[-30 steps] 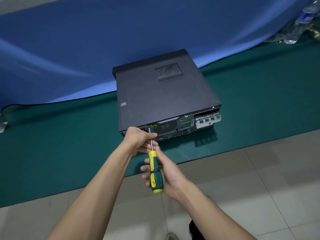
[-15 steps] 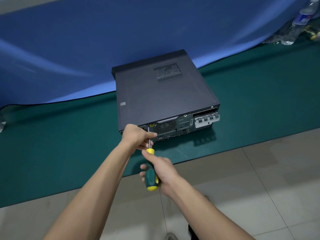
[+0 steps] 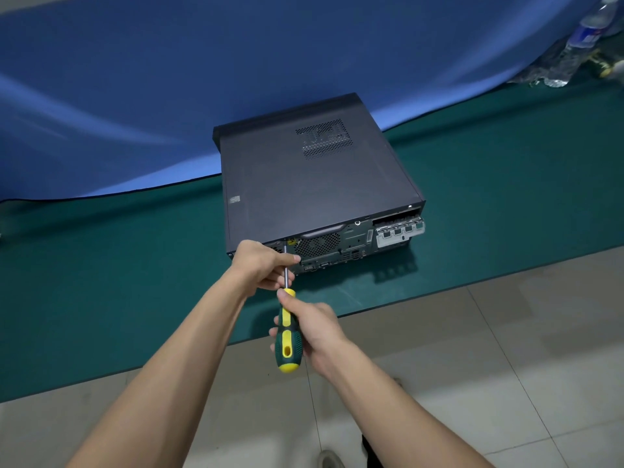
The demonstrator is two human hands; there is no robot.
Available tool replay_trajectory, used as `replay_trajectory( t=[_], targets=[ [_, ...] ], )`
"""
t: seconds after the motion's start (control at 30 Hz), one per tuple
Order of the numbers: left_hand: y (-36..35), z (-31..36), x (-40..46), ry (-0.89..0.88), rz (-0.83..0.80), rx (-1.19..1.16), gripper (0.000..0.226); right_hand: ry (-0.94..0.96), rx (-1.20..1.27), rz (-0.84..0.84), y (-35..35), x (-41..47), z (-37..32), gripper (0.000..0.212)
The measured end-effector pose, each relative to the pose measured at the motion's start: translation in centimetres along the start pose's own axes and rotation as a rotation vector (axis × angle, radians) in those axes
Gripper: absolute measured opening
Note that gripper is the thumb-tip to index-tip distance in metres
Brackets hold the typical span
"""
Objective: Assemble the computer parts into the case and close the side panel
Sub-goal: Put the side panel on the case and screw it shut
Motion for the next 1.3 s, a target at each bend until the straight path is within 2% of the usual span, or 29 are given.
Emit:
replay_trajectory(
  t=[0.07, 0.17, 0.2, 0.3, 0.37, 0.43, 0.5, 0.57, 0.6, 0.67, 0.73, 0.8, 0.87, 0.97, 1.07, 1.2, 1.23, 1.3],
  targets=[
    [-0.1, -0.3, 0.0, 0.026, -0.060, -0.022, 0.022, -0.001, 0.065, 0.010, -0.1, 0.3, 0.1, 0.027],
    [-0.6, -0.7, -0.6, 0.102, -0.226, -0.115, 0.020, -0.113, 0.259, -0.100, -0.3, 0.2, 1.0, 0.031],
    [-0.7, -0.7, -0.6, 0.102, -0.238, -0.120, 0.019, -0.153, 0.293, -0.138, -0.2, 0.1, 1.2, 0.034],
    [-0.7, -0.2, -0.7, 0.070, -0.156, -0.101, 0.014, -0.144, 0.187, -0.150, 0.5, 0.0, 0.9, 0.040],
    [-0.8, 0.0, -0.7, 0.043, -0.097, -0.083, 0.014, -0.022, -0.017, -0.055, 0.7, 0.4, 0.7, 0.038],
    [-0.8, -0.2, -0.7, 0.022, -0.062, -0.081, 0.016, 0.062, -0.094, 0.068, 0.9, 0.7, 0.6, 0.031],
    [-0.7, -0.4, -0.8, 0.014, -0.059, -0.116, 0.016, -0.022, 0.043, 0.035, 0.6, 0.6, 1.1, 0.032],
    [-0.8, -0.5, -0.9, 0.019, -0.065, -0.158, 0.016, -0.199, 0.276, -0.131, -0.1, 0.0, 1.4, 0.037],
    [-0.8, -0.5, -0.9, 0.020, -0.059, -0.173, 0.016, -0.220, 0.302, -0.178, -0.1, -0.1, 1.2, 0.040],
    [-0.8, -0.4, -0.9, 0.013, -0.036, -0.178, 0.014, -0.140, 0.150, -0.136, 0.4, 0.0, 1.1, 0.042],
    [-0.9, -0.5, -1.1, 0.007, -0.020, -0.181, 0.013, -0.003, -0.058, 0.034, 0.9, 0.6, 1.0, 0.036],
    [-0.9, -0.6, -1.3, 0.013, -0.013, -0.205, 0.013, 0.087, -0.148, 0.168, 1.1, 0.8, 1.0, 0.032],
    [-0.9, -0.7, -1.4, 0.018, -0.011, -0.237, 0.013, 0.008, 0.003, 0.112, 0.5, 0.8, 1.4, 0.035],
    [-1.0, -0.9, -1.6, 0.038, -0.014, -0.324, 0.013, -0.226, 0.323, -0.134, -1.2, -0.5, 1.6, 0.044],
    [-1.0, -0.9, -1.8, 0.044, 0.015, -0.352, 0.013, -0.179, 0.229, -0.113, -0.8, -0.7, 1.5, 0.048],
    [-1.3, -1.0, -1.9, 0.058, 0.027, -0.365, 0.013, 0.040, -0.110, 0.154, 0.3, 0.2, 1.2, 0.038],
    [-1.4, -1.2, -1.9, 0.063, 0.030, -0.372, 0.014, 0.046, -0.113, 0.176, 0.3, 0.2, 1.2, 0.037],
    [-1.3, -1.1, -1.8, 0.067, 0.022, -0.372, 0.015, -0.079, 0.035, 0.067, -0.3, -0.1, 1.5, 0.040]
  ],
)
Point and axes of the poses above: each hand's wrist, its own x-axis towards the middle knuckle, its own y-axis out of the back of the hand, z = x × y, the point moved 6 cm from there along x, towards the middle knuckle, and after that the axes turned 11 degrees about z, right-handed, at the moved point
